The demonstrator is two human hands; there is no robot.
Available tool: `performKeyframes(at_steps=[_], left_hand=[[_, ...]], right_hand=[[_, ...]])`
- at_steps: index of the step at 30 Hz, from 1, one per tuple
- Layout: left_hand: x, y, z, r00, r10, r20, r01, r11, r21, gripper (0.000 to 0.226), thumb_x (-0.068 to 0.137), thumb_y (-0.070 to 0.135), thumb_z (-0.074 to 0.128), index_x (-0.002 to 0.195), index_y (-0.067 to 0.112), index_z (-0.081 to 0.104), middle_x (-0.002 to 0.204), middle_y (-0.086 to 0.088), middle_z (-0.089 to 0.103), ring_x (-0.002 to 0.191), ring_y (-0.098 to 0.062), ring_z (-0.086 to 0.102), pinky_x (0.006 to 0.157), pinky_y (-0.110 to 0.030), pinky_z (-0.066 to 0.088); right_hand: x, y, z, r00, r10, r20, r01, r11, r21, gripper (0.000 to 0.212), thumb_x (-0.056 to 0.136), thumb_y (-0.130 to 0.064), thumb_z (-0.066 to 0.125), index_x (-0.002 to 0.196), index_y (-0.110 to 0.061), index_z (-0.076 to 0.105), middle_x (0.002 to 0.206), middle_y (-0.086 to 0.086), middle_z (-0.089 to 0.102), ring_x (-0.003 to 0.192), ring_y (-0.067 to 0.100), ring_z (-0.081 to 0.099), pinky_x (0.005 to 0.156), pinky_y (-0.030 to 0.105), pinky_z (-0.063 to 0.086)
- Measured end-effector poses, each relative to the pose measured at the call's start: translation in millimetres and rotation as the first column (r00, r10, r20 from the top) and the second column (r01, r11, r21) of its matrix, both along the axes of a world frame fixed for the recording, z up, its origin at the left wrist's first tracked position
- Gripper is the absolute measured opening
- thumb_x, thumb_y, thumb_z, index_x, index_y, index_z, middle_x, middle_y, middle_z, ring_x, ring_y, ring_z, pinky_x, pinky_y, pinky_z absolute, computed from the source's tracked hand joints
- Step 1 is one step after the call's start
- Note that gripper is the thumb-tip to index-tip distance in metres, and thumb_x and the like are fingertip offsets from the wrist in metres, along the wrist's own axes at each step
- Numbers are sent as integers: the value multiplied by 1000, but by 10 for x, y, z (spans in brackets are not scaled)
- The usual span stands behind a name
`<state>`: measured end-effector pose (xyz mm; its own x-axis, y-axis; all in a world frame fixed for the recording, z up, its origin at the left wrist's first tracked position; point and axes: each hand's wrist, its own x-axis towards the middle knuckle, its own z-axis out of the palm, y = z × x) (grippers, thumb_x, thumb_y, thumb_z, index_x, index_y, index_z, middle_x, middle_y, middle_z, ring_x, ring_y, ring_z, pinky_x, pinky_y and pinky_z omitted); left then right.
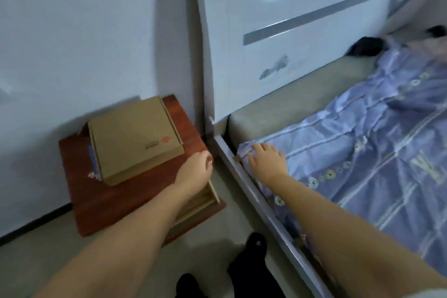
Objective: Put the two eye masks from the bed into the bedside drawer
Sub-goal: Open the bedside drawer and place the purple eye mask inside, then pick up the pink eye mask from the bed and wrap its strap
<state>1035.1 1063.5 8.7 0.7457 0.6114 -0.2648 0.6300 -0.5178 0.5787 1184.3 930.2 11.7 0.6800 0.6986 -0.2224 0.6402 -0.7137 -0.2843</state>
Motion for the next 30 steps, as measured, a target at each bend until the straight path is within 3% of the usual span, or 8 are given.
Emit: performKeyframes(at_steps=[5, 7, 11, 16, 21, 26, 30], left_hand=[[1518, -319, 287, 960, -275, -56, 279, 919, 278, 37, 90, 21, 45, 126, 11, 46, 123, -15, 55, 113, -34, 51, 91, -44, 46], [2160, -492, 309, 937, -341, -71, 346, 887, 305, 41, 91, 20, 43, 131, 9, 41, 127, -17, 53, 113, -33, 51, 92, -43, 45], [3361, -890, 218, 914, -402, -53, 404, 889, 215, 41, 94, 18, 42, 133, 7, 38, 128, -20, 49, 112, -35, 48, 92, -45, 44], [4406, -1293, 45, 877, -474, -77, 479, 848, 227, 38, 92, 21, 45, 128, 9, 45, 127, -18, 51, 114, -35, 49, 93, -43, 41], [5134, -1285, -378, 830, -536, -157, 557, 814, 166, 36, 92, 19, 44, 127, 9, 46, 129, -17, 49, 115, -34, 48, 94, -41, 40], [6035, -1094, -929, 803, -578, -144, 593, 798, 109, 36, 94, 18, 43, 128, 7, 44, 131, -18, 47, 116, -35, 47, 95, -47, 43], [6950, -994, -1460, 767, -631, -113, 641, 762, 93, 36, 92, 17, 44, 127, 8, 43, 131, -19, 46, 115, -36, 47, 94, -49, 44]], right_hand=[[1306, -729, 261, 974, -130, 186, 132, 991, 3, 41, 97, -36, 35, 133, -19, 40, 145, 6, 38, 136, 25, 29, 112, 51, 19], [1873, -1034, 244, 962, -183, 205, 186, 983, 5, 41, 97, -35, 34, 135, -19, 39, 147, 5, 36, 137, 24, 26, 112, 52, 17], [2903, -1582, 32, 951, -267, 157, 278, 959, -54, 44, 98, -36, 31, 138, -20, 34, 150, 5, 31, 140, 24, 21, 114, 53, 13], [3854, -1900, -293, 942, -319, 102, 329, 939, -103, 41, 97, -34, 30, 136, -20, 36, 147, 7, 34, 139, 25, 21, 113, 54, 15], [4546, -1776, -750, 927, -375, 3, 373, 921, -113, 41, 97, -34, 27, 135, -19, 35, 148, 10, 31, 140, 26, 20, 112, 56, 15], [5327, -1494, -1339, 893, -436, -108, 424, 898, -116, 44, 98, -34, 25, 139, -18, 30, 153, 11, 24, 141, 28, 17, 114, 54, 13], [6062, -1179, -1923, 823, -541, -172, 548, 836, -10, 45, 97, -36, 30, 139, -19, 30, 154, 11, 23, 141, 29, 20, 114, 53, 14]])
